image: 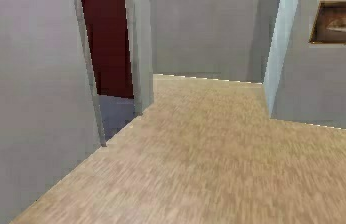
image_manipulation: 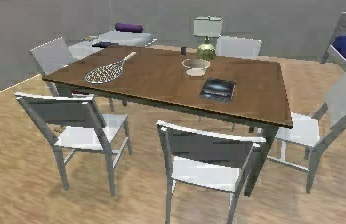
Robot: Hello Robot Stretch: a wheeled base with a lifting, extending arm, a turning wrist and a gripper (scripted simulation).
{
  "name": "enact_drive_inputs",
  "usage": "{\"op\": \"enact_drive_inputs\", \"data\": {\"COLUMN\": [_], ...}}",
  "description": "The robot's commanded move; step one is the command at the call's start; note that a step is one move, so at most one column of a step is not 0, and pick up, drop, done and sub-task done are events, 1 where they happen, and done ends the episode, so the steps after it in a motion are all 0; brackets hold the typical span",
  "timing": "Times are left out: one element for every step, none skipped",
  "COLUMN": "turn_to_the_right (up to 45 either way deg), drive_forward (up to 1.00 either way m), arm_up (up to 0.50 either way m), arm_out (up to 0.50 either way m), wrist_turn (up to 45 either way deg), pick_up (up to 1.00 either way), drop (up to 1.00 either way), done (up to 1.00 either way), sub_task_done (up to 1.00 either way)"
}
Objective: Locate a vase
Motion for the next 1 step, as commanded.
{"op": "enact_drive_inputs", "data": {"turn_to_the_right": [-6.0], "drive_forward": [0.0], "arm_up": [0.0], "arm_out": [0.0], "wrist_turn": [0.0], "pick_up": [0.0], "drop": [0.0], "done": [0.0], "sub_task_done": [0.0]}}
